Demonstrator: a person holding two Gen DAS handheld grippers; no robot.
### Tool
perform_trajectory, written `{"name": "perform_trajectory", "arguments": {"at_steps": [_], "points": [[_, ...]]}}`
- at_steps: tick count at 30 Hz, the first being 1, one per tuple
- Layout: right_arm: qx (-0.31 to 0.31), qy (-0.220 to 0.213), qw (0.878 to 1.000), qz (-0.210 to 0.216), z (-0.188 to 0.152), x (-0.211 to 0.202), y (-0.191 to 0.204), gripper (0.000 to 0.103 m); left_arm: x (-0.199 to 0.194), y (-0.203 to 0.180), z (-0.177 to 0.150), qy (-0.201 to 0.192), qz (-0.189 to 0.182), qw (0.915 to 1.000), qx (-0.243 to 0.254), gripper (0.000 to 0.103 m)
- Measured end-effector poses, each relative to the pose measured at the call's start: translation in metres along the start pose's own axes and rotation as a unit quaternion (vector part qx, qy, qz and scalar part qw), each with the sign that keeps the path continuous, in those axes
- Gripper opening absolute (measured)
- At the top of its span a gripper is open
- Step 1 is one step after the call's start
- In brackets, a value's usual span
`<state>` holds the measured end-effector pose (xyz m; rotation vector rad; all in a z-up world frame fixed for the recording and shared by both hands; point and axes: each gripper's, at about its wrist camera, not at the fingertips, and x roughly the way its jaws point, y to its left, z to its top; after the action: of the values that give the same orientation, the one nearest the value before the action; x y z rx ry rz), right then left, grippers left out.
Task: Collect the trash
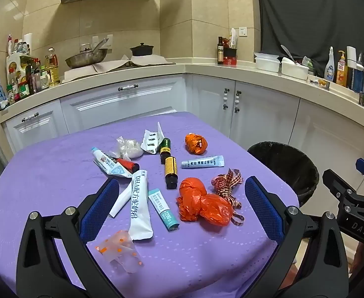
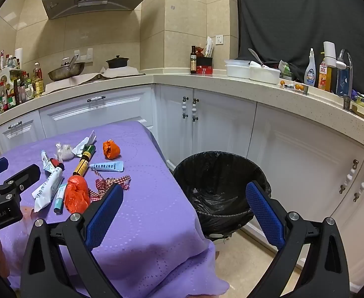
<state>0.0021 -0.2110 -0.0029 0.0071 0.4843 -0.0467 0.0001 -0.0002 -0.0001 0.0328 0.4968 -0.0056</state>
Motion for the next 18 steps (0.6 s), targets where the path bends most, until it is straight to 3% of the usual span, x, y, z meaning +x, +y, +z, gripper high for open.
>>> {"name": "perform_trajectory", "arguments": {"at_steps": [18], "points": [[0.001,-0.002,1.0,0.0,0.0012,-0.0014,-0.0008,0.096,0.0043,0.0082,-0.0058,0.001,0.001,1.0,-0.001,0.099]]}}
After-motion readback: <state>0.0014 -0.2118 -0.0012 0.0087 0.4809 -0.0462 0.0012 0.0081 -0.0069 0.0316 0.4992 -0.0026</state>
